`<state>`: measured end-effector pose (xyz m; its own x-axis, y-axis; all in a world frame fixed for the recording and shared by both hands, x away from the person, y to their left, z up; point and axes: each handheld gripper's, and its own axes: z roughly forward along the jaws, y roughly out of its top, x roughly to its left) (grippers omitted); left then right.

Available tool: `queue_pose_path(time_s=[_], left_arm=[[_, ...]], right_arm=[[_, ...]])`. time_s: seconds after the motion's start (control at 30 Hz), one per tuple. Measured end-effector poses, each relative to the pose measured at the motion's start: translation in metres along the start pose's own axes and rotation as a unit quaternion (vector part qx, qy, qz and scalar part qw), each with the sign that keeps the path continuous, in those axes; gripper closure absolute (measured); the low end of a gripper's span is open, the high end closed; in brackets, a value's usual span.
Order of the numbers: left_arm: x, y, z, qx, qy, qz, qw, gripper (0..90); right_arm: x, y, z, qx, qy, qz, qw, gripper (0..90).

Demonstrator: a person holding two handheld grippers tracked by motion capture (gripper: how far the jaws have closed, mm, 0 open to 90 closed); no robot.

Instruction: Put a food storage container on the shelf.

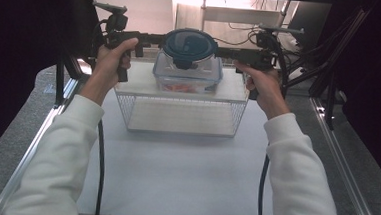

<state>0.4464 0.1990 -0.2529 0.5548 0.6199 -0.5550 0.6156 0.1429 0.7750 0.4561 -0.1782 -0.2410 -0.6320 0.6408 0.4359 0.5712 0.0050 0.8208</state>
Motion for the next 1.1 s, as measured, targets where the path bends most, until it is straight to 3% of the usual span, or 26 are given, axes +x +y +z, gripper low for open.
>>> queue_pose_path(time_s=[0.17, 0.33, 0.53, 0.63, 0.77, 0.93, 1.1], left_arm=[[-0.011, -0.015, -0.014, 0.001, 0.029, 0.032, 0.999, 12.5], [-0.02, -0.042, -0.03, 0.001, 0.032, 0.055, 0.998, 12.8], [-0.023, -0.083, -0.047, -0.001, 0.044, 0.074, 0.9963, 13.6], [-0.023, -0.106, -0.054, 0.004, 0.073, 0.086, 0.9937, 14.2], [-0.022, -0.14, -0.06, 0.012, 0.076, 0.096, 0.9924, 14.8], [-0.022, -0.187, -0.058, 0.033, 0.091, 0.12, 0.9881, 15.2], [-0.017, -0.223, -0.052, 0.05, 0.107, 0.118, 0.9859, 15.6]], right_arm=[[0.003, -0.014, -0.02, 0.003, -0.003, -0.038, 0.9992, 19.2], [-0.001, -0.039, -0.038, -0.002, -0.001, -0.06, 0.9982, 19.6], [-0.004, -0.074, -0.057, -0.002, -0.013, -0.085, 0.9963, 20.2], [-0.005, -0.094, -0.067, 0.0, -0.03, -0.107, 0.9938, 20.4], [-0.01, -0.126, -0.083, 0.002, -0.052, -0.134, 0.9896, 20.4], [-0.022, -0.162, -0.092, 0.016, -0.062, -0.132, 0.9891, 20.3], [-0.036, -0.198, -0.095, 0.03, -0.063, -0.108, 0.9917, 20.2]])
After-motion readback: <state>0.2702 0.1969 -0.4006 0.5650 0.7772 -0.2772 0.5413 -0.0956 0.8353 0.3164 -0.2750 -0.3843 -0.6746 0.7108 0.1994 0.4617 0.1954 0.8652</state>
